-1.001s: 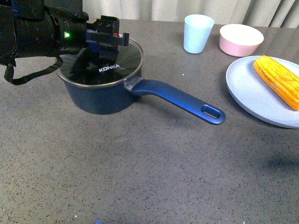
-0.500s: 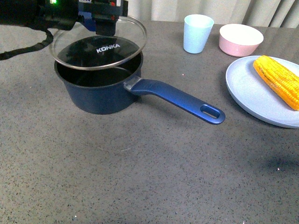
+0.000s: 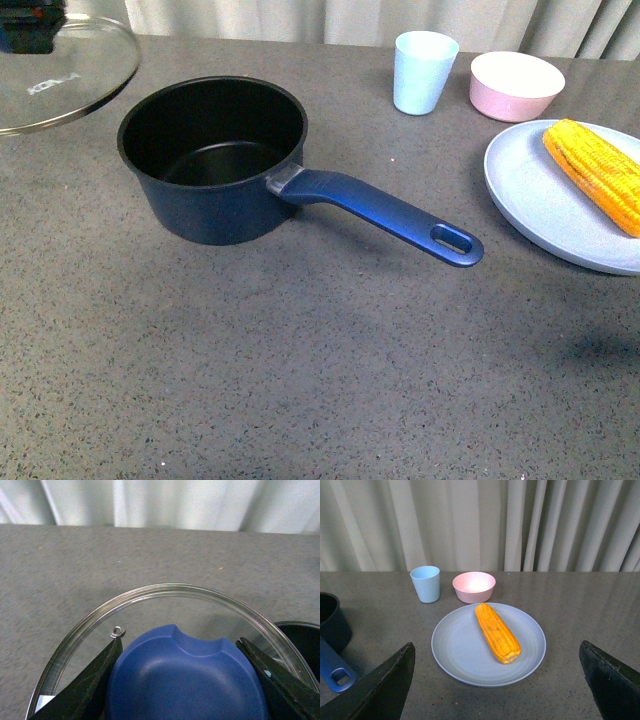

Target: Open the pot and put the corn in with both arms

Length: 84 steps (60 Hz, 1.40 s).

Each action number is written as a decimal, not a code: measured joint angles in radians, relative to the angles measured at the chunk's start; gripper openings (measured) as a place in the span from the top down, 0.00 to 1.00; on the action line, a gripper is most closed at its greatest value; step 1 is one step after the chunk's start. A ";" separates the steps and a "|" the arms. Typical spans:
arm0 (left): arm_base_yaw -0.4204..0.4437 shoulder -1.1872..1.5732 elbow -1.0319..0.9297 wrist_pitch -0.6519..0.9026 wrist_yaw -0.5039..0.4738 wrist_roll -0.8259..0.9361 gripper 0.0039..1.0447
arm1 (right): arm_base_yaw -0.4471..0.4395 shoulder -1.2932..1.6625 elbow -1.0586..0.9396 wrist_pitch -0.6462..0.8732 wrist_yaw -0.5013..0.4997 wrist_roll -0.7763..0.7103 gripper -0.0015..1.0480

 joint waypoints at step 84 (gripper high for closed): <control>0.104 0.342 -0.130 0.365 -0.045 0.006 0.42 | 0.000 0.000 0.000 0.000 0.000 0.000 0.09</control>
